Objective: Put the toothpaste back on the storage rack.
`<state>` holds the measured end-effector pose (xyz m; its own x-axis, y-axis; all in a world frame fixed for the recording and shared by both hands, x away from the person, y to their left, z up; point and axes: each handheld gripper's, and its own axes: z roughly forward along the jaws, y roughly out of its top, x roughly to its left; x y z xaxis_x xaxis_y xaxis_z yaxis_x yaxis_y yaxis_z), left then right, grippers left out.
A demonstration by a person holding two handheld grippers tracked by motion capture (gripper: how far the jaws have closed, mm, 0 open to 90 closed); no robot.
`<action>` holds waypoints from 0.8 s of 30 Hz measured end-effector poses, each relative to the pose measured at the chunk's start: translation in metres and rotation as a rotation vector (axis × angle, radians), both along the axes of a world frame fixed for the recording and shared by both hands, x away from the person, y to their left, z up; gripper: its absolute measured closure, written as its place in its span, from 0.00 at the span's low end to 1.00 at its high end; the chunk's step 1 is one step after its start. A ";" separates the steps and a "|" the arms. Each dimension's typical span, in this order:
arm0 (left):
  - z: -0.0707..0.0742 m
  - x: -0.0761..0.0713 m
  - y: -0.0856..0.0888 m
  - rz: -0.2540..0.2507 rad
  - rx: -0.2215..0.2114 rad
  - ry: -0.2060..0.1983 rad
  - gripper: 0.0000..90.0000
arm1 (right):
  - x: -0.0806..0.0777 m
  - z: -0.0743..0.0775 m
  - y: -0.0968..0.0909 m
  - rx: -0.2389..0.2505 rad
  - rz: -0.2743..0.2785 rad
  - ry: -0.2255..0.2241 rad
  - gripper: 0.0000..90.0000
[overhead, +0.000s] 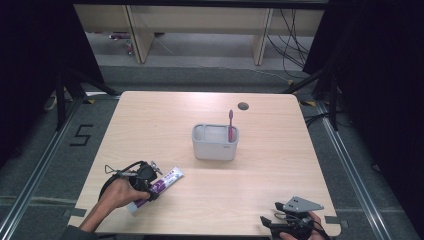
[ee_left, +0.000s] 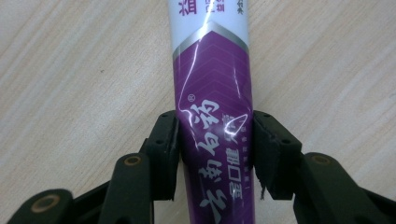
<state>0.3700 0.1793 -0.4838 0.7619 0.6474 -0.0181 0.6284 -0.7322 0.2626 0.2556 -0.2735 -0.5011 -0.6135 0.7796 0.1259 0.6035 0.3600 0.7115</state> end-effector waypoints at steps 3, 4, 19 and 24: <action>0.000 0.001 0.000 -0.005 0.003 0.000 0.61 | 0.000 0.000 0.000 0.000 0.000 0.000 0.29; 0.000 0.001 -0.001 -0.009 0.006 0.001 0.62 | 0.000 0.000 0.000 0.000 0.001 0.001 0.30; 0.002 -0.001 -0.008 -0.050 0.051 -0.003 0.64 | 0.000 0.000 0.000 0.005 0.004 0.000 0.30; 0.002 -0.003 -0.011 -0.058 0.059 -0.009 0.65 | 0.000 0.000 -0.001 0.000 0.003 0.000 0.29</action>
